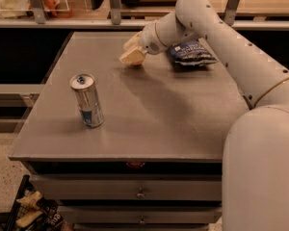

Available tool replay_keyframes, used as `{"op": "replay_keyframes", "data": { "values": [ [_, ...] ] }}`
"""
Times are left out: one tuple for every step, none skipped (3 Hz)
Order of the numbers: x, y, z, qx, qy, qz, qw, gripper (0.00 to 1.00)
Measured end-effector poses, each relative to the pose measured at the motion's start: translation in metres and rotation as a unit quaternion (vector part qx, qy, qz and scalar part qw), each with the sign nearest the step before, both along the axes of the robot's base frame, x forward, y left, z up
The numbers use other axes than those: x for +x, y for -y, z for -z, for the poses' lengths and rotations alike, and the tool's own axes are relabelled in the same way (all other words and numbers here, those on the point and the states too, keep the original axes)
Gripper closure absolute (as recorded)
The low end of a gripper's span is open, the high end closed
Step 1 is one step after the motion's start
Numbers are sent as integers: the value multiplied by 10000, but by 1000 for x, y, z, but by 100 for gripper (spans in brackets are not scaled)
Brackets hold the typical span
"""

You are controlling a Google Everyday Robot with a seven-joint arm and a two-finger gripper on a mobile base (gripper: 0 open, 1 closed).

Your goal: Move orange near redbull can

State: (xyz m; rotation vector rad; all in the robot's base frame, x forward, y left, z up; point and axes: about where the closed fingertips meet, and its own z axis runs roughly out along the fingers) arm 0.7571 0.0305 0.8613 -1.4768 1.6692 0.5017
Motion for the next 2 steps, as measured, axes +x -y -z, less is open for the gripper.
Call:
{"op": "replay_keyframes", "data": {
  "values": [
    [-5,11,2,-57,-58,50,10000,88],
    [-8,17,-6,-106,29,75,9999,100]
  ]
}}
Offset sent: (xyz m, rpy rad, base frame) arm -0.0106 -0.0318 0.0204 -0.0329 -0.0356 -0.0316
